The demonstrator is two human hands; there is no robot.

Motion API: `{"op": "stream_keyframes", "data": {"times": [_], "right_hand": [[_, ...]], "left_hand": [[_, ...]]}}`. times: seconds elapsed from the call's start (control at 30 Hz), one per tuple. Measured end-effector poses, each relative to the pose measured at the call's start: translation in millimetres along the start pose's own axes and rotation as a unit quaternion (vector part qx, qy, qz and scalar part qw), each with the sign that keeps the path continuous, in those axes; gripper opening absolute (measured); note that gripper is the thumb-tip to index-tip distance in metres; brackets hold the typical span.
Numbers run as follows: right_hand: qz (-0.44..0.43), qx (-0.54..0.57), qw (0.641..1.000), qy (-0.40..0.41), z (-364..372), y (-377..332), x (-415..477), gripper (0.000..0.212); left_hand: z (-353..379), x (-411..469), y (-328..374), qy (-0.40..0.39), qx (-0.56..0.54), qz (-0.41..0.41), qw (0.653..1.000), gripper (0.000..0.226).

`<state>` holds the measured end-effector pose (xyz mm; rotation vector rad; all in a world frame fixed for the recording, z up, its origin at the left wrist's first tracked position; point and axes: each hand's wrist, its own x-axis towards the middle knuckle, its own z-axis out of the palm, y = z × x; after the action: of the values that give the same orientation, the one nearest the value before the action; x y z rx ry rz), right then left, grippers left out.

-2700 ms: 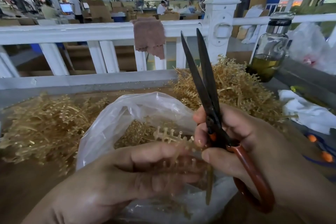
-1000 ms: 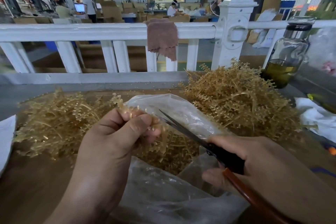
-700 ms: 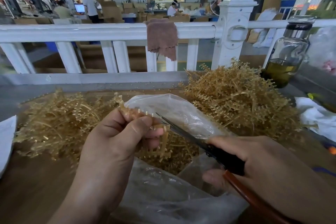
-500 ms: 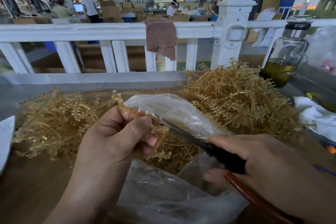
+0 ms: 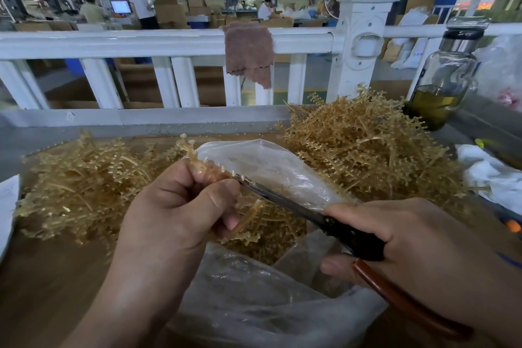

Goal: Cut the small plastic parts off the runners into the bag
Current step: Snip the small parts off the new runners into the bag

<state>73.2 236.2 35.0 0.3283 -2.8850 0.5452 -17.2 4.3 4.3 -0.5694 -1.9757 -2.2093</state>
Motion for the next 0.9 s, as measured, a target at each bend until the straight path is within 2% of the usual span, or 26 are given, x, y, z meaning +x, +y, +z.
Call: {"op": "stream_keyframes", "data": {"times": [0.6, 0.9], "right_hand": [[-0.013, 0.004, 1.000, 0.013, 2.0, 0.2, 1.2, 0.053], [-0.012, 0.018, 1.000, 0.016, 3.9, -0.6, -0.1, 0.052]], "left_hand": [[0.5, -1.0, 3.0, -0.006, -0.029, -0.038, 0.999, 0.024], [2.4, -1.2, 4.6, -0.004, -0.078, -0.082, 0.994, 0.003]]}}
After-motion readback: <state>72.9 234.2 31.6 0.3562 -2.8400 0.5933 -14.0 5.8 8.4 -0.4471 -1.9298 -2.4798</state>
